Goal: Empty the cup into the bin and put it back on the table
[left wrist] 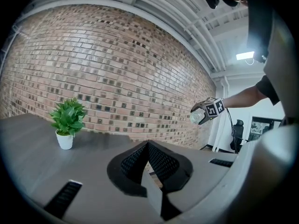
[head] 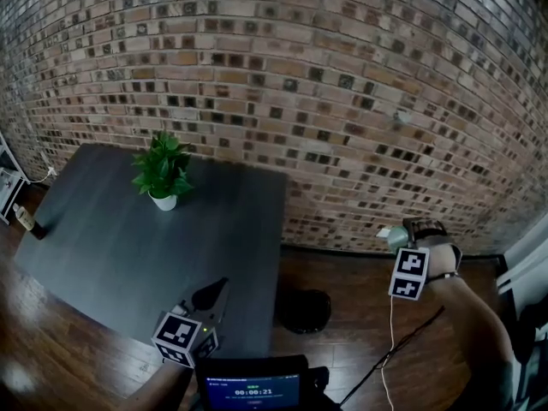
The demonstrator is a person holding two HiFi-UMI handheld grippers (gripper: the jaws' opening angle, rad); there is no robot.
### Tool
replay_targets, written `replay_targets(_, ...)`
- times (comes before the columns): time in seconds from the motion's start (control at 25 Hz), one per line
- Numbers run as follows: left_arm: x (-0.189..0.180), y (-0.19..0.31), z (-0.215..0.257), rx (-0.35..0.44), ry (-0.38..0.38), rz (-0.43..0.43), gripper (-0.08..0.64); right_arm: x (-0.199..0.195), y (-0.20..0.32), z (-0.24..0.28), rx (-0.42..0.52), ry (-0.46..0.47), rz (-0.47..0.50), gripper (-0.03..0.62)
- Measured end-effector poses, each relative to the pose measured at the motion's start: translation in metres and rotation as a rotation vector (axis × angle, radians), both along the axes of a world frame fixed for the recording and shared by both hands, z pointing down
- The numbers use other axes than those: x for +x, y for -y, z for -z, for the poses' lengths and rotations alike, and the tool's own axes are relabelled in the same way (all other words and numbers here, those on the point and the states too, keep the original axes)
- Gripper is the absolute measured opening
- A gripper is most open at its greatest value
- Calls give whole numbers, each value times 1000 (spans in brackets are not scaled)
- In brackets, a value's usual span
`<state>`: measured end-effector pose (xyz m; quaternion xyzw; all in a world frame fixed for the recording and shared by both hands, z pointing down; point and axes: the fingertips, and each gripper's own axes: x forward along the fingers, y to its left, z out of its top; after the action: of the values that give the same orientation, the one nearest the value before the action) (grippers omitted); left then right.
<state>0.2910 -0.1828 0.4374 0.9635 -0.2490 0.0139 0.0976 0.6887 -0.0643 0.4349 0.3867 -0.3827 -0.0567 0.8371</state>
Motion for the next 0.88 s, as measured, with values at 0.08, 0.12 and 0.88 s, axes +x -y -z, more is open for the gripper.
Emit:
replay_targets(0.08,1,0,0,-1,0,-1,8,0,1,0,2,1,3,383)
replay_targets(0.12,1,0,0,0,1,-1,8,0,1,0,3,1,3,385)
replay_targets(0.88,-4,5,-2,5,9,29,8,1,8,9,-32,-64,30,384)
